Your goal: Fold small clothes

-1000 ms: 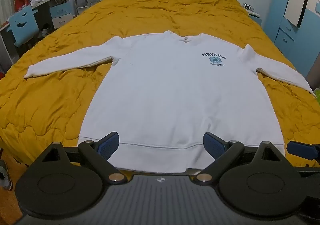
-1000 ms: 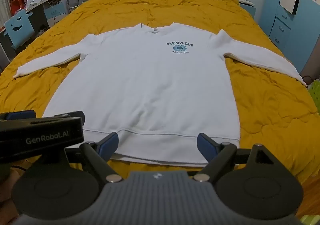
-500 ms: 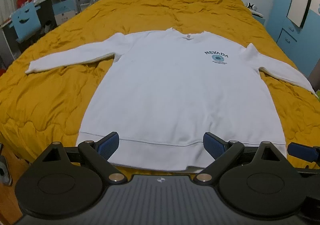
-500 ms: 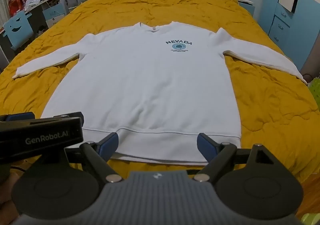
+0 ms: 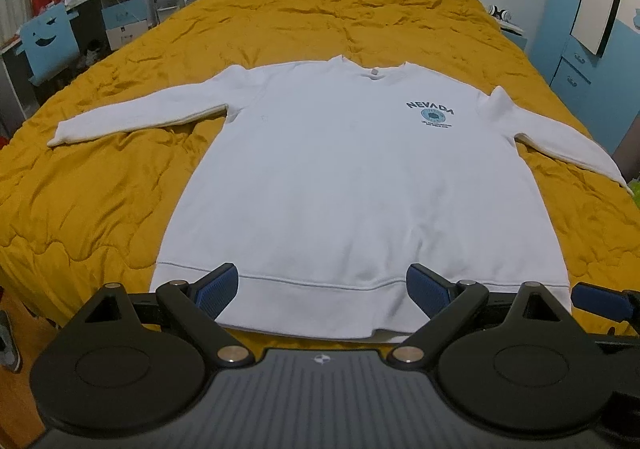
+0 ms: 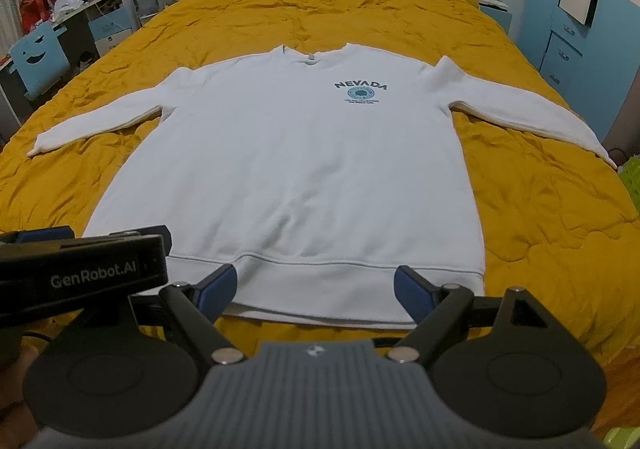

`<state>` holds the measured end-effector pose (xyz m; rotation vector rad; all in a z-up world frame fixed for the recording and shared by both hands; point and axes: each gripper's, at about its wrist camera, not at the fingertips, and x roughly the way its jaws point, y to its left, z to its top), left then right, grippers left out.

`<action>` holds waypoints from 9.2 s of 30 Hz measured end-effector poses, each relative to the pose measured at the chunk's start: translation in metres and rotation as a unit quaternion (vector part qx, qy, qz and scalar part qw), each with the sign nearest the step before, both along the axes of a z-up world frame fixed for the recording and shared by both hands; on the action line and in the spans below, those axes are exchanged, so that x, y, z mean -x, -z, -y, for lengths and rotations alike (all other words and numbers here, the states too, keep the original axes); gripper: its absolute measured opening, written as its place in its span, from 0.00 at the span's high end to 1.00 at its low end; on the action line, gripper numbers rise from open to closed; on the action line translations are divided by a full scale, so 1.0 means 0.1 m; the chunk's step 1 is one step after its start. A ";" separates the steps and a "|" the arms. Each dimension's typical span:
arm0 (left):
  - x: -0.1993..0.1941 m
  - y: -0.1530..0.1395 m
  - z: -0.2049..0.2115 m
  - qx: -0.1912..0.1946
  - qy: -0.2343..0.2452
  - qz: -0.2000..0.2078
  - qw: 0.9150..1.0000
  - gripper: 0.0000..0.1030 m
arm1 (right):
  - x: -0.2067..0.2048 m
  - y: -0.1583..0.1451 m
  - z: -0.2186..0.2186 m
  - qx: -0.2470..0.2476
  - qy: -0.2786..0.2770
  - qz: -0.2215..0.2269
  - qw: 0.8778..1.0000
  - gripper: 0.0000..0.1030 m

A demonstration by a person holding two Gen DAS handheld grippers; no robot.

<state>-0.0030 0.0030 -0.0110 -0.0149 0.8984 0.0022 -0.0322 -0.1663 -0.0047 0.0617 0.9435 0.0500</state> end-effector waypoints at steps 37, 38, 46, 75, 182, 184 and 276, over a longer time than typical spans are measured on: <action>0.03 -0.01 0.02 -0.002 0.000 0.012 1.000 0.00 | -0.01 0.02 -0.02 0.010 0.001 -0.001 1.000 0.21; 0.04 -0.01 0.02 -0.002 0.001 0.014 1.000 0.00 | -0.01 0.02 -0.02 0.010 0.001 -0.001 1.000 0.21; 0.06 0.00 -0.01 0.012 0.002 0.016 1.000 0.00 | -0.01 0.03 -0.01 0.006 0.000 -0.002 1.000 0.21; -0.18 -0.05 -0.86 0.144 -0.051 0.037 0.988 0.00 | -0.10 -0.10 -0.47 0.061 -0.085 0.076 0.992 0.21; -1.95 1.80 -4.97 0.340 -0.282 0.209 0.872 0.92 | -2.31 2.23 -5.37 0.319 -0.415 0.389 0.758 1.00; -1.94 1.68 -4.95 0.333 -0.271 0.212 0.878 0.92 | -2.31 2.17 -5.36 0.313 -0.411 0.396 0.759 1.00; -2.01 0.97 -1.65 0.204 -0.031 0.070 0.976 0.39 | -1.46 0.37 -0.37 0.165 0.052 0.203 0.964 0.49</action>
